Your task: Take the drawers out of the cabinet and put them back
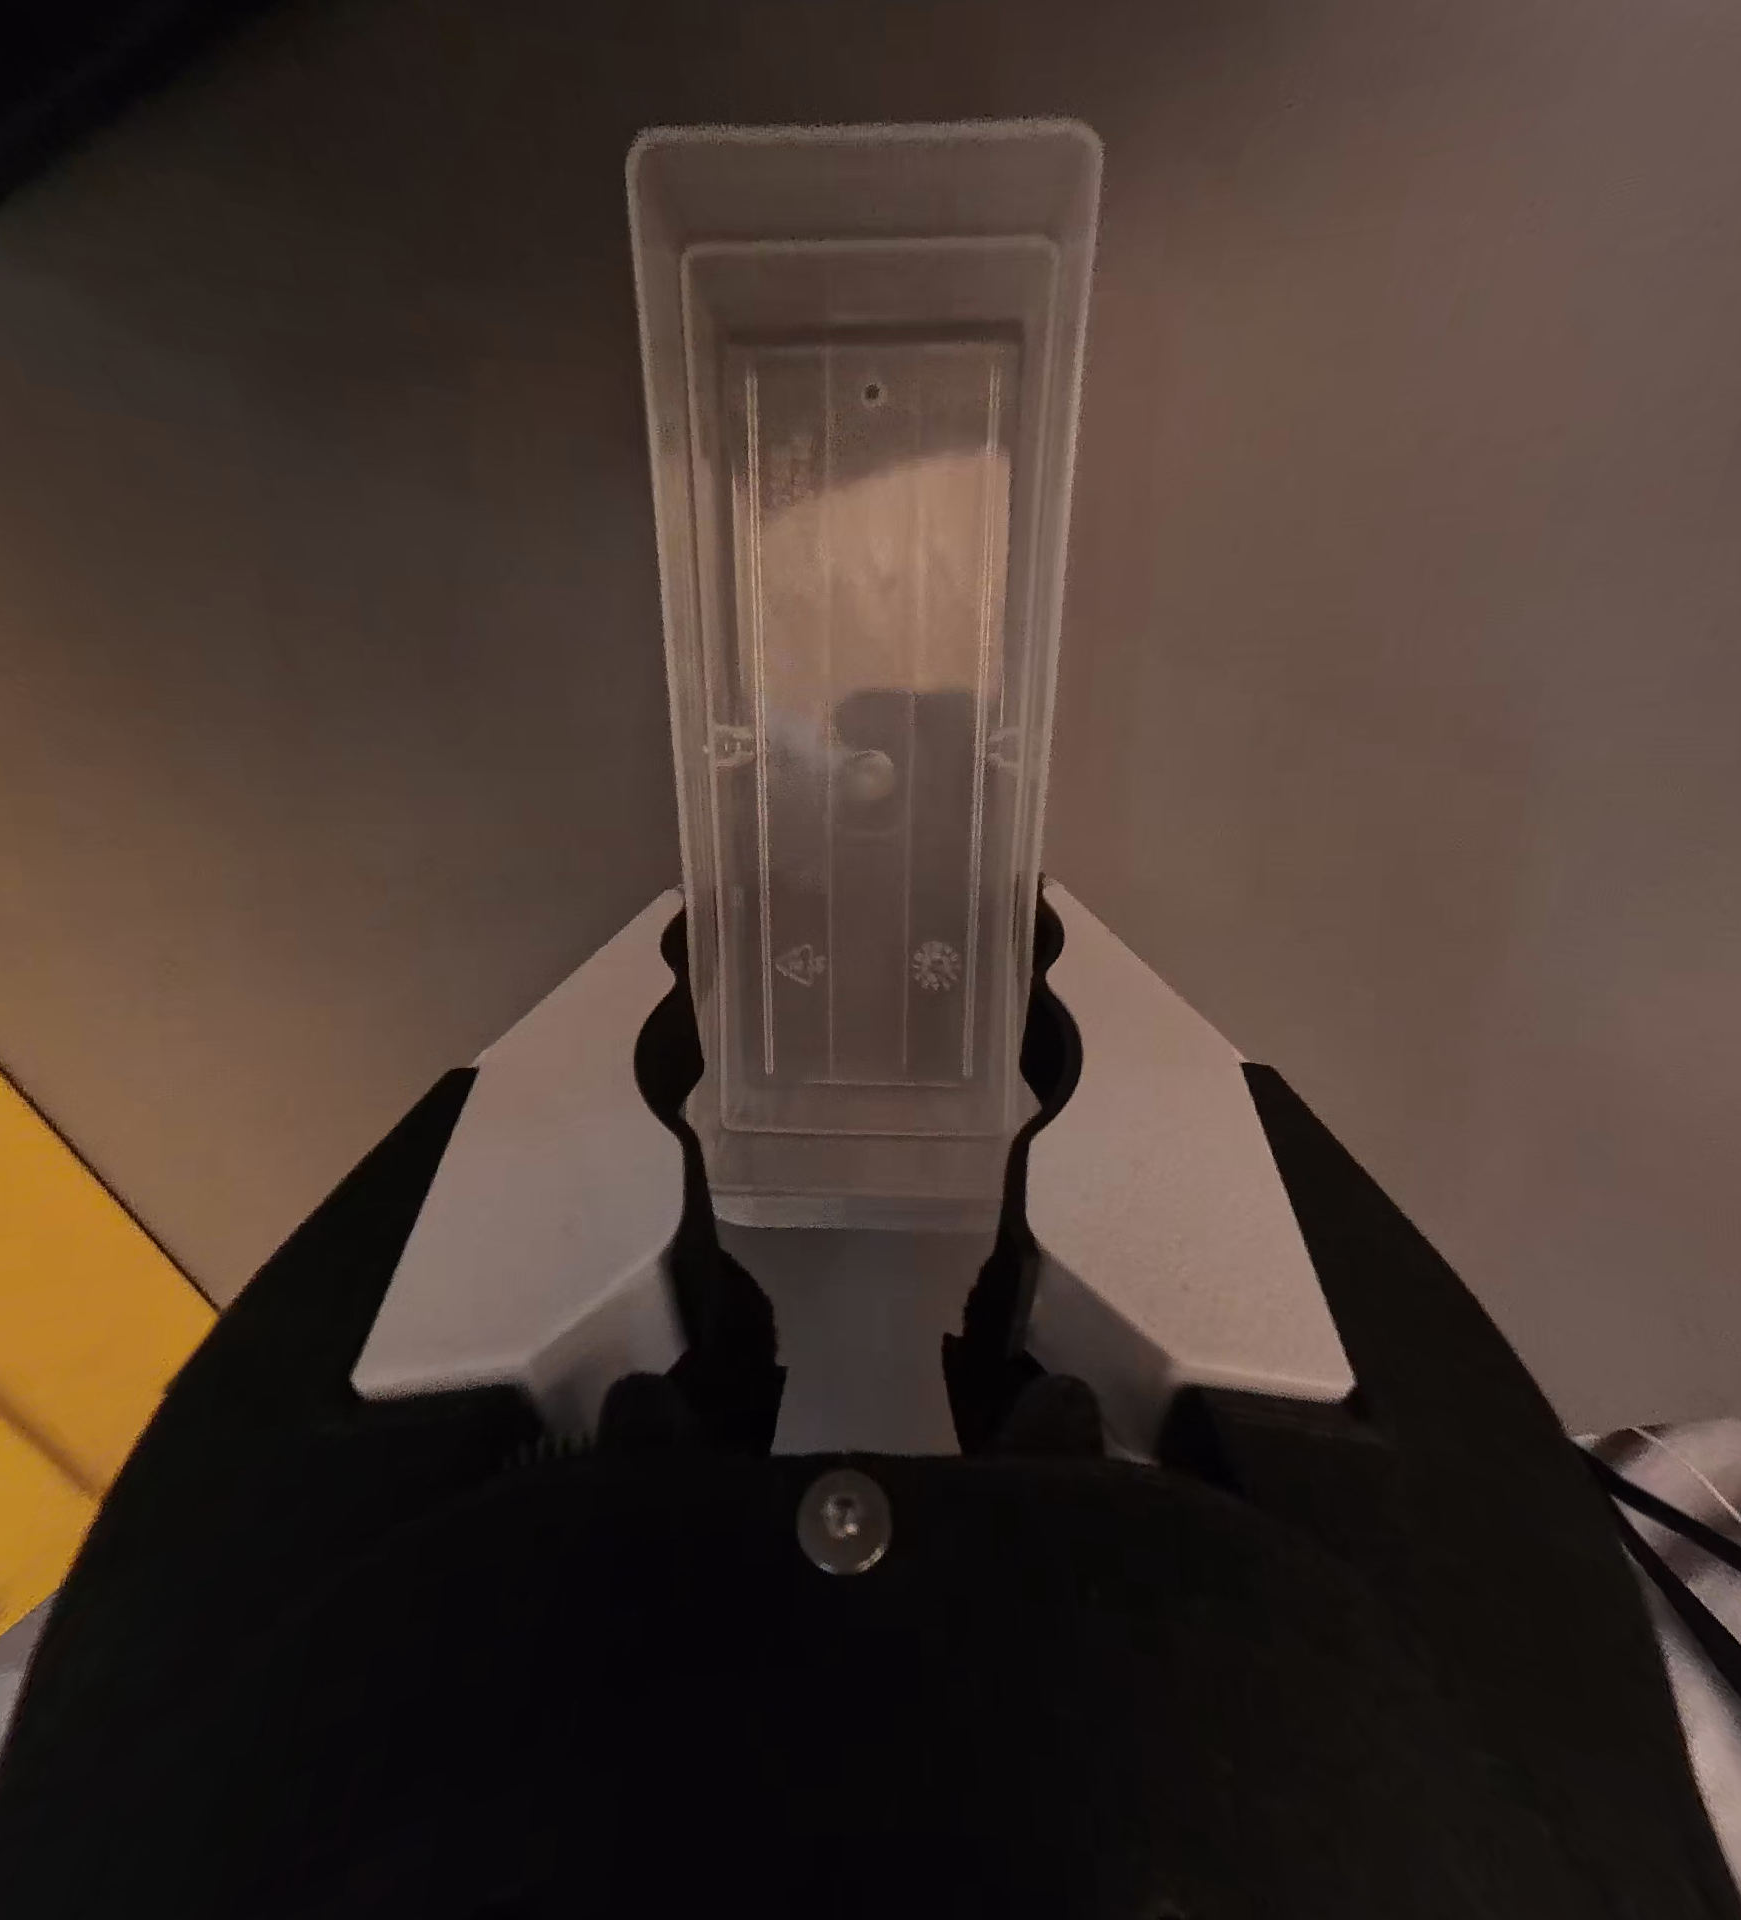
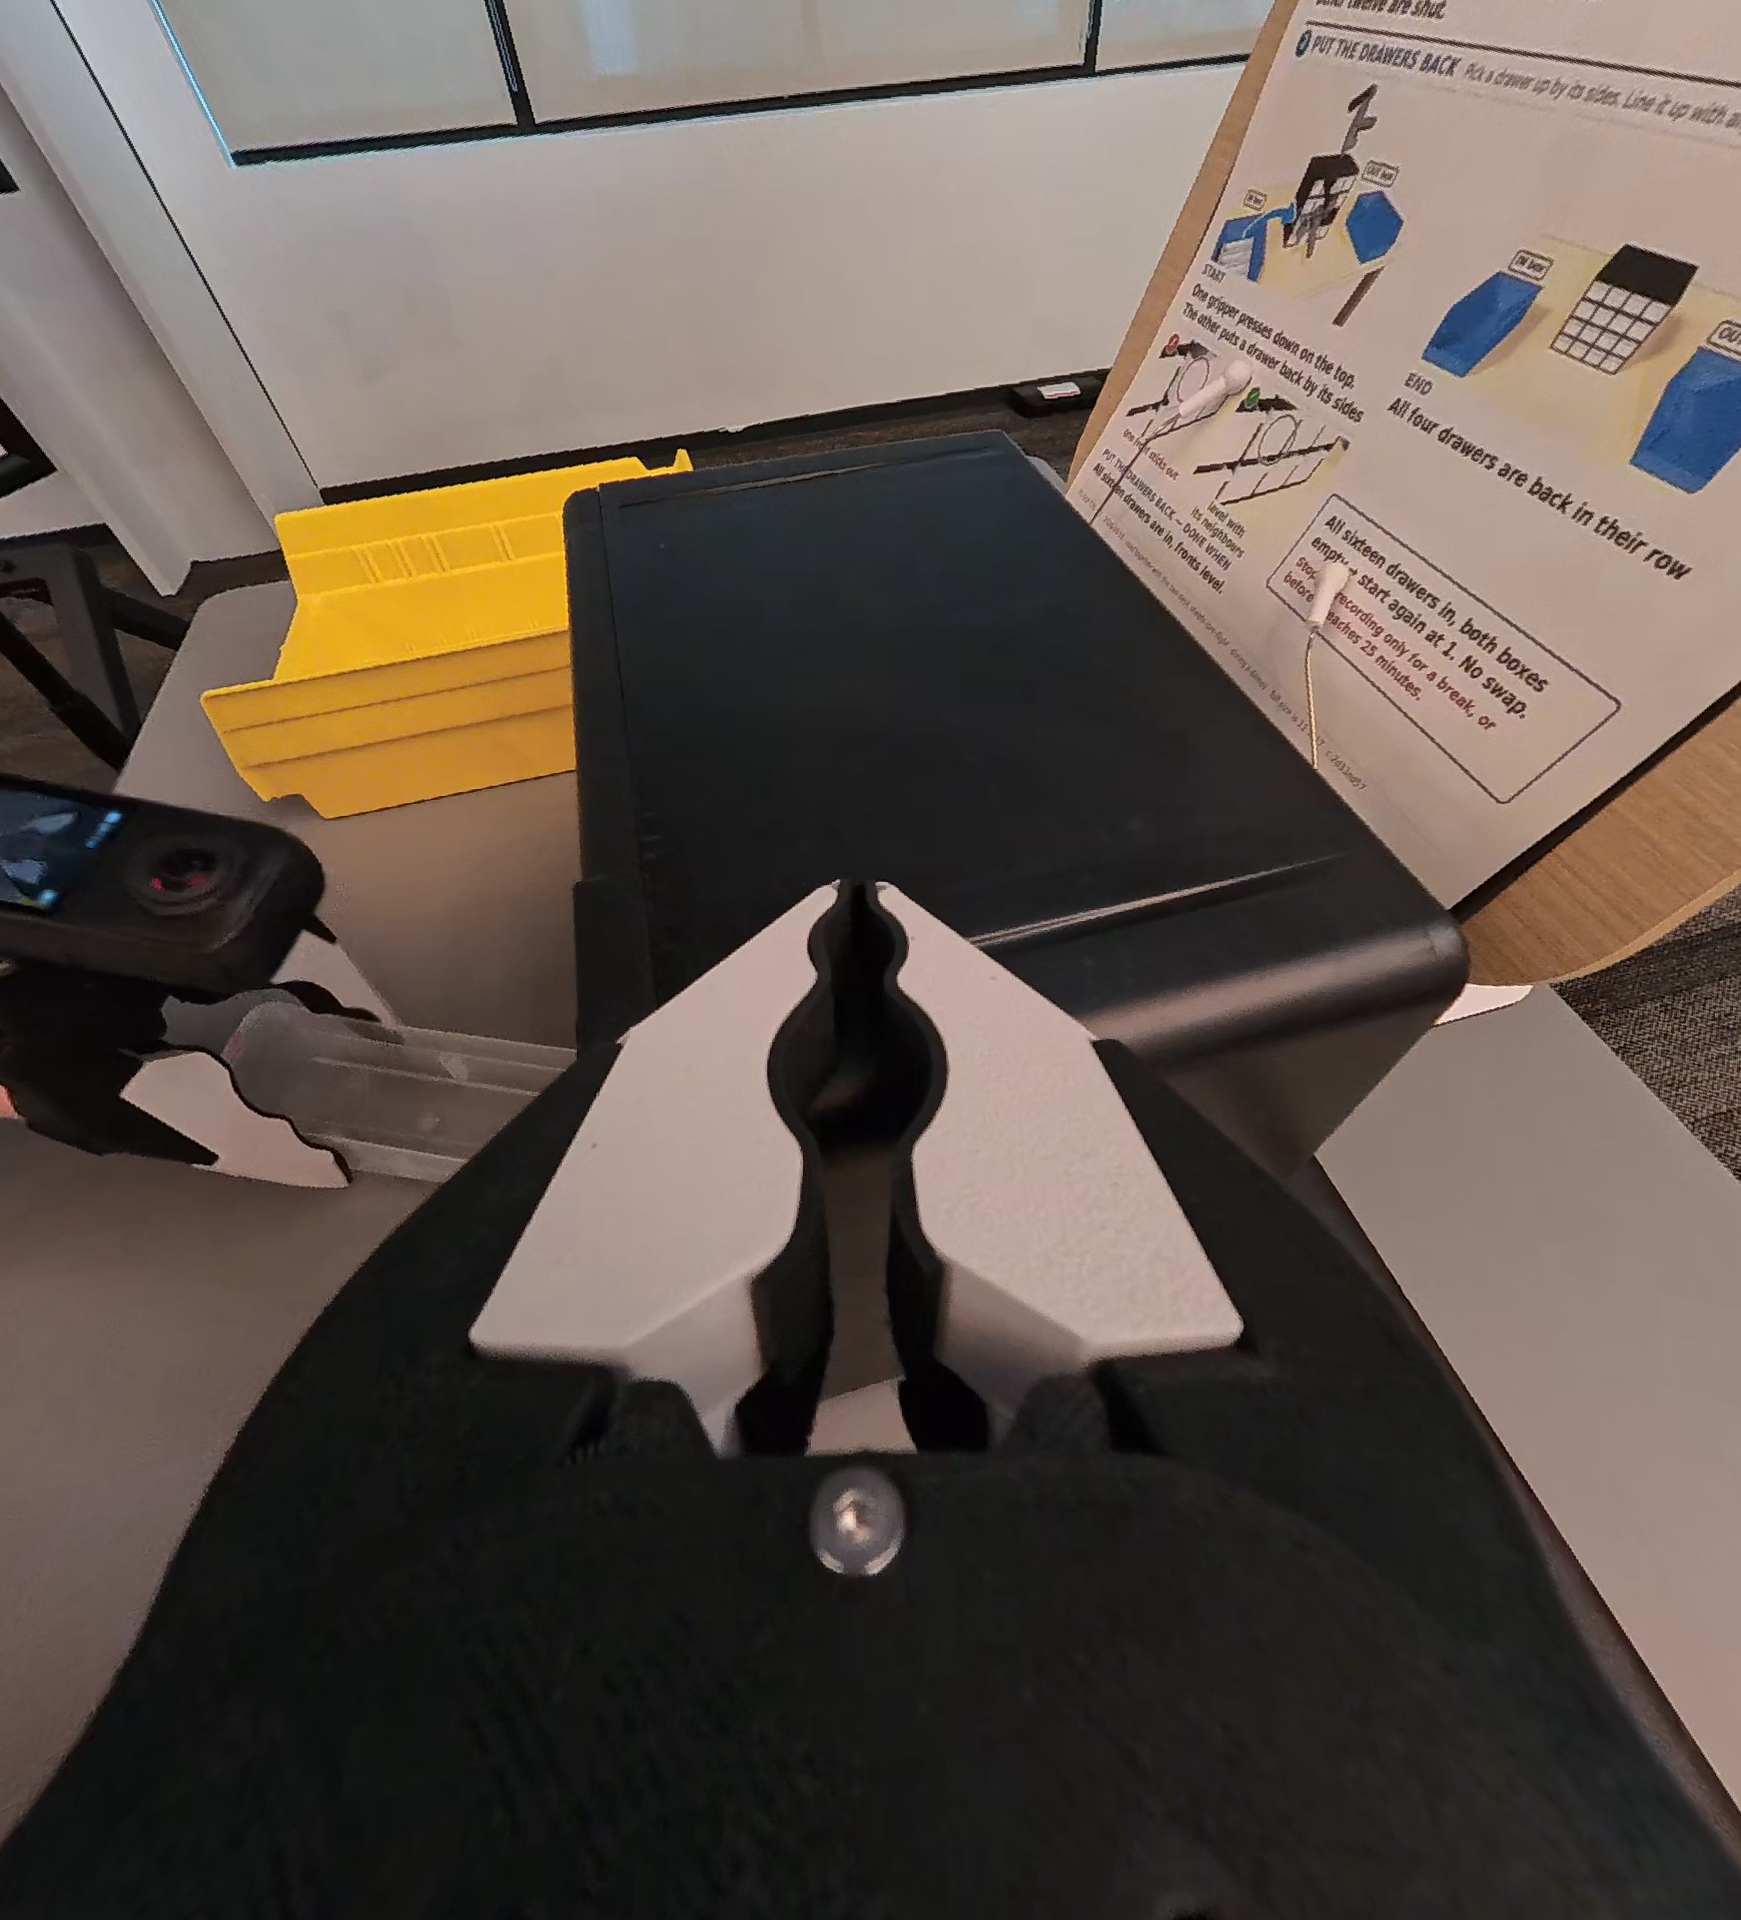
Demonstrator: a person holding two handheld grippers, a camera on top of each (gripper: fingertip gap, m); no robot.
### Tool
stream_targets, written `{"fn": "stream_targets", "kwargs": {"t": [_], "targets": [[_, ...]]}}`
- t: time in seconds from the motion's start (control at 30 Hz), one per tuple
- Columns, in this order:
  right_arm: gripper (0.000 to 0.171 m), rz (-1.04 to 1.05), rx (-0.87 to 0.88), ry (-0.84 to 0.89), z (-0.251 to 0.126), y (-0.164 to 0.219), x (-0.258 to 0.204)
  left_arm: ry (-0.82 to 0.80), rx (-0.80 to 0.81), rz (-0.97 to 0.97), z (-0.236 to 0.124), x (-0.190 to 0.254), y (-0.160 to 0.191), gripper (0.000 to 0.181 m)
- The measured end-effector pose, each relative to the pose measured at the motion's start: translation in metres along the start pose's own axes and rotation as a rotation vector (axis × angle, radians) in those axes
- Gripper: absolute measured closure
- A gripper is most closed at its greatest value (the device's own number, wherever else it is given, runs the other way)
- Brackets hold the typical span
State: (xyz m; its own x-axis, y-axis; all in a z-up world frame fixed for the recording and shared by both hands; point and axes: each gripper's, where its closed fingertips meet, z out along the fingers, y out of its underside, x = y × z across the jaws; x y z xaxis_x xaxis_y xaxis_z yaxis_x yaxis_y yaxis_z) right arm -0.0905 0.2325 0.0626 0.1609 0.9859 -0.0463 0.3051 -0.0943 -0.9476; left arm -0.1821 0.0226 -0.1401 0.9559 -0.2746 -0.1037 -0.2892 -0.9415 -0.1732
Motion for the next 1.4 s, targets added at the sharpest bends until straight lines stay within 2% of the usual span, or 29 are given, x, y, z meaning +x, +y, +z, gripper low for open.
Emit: {"fn": "stream_targets", "kwargs": {"t": [0.03,0.17,0.33,0.63,1.03,1.4], "targets": [[0.171,-0.001,0.000,0.000,0.000,0.000,0.000,0.002,0.012,0.001,-0.003,0.000,-0.002,0.121],[0.171,0.000,0.000,-0.002,0.000,0.000,0.000,0.011,0.066,0.004,-0.017,0.002,-0.011,0.122],[0.171,0.003,0.002,-0.003,0.000,0.000,0.000,0.043,0.078,0.001,-0.015,0.006,-0.013,0.121],[0.171,0.004,0.002,-0.002,0.000,0.000,0.000,0.028,0.159,-0.045,-0.048,0.014,-0.051,0.121],[0.171,0.011,0.016,-0.017,-0.001,0.000,-0.001,0.089,0.187,-0.143,-0.053,0.009,-0.081,0.121],[0.171,0.026,0.034,-0.038,-0.001,0.000,-0.001,0.136,0.156,-0.171,-0.038,0.015,-0.080,0.121]]}}
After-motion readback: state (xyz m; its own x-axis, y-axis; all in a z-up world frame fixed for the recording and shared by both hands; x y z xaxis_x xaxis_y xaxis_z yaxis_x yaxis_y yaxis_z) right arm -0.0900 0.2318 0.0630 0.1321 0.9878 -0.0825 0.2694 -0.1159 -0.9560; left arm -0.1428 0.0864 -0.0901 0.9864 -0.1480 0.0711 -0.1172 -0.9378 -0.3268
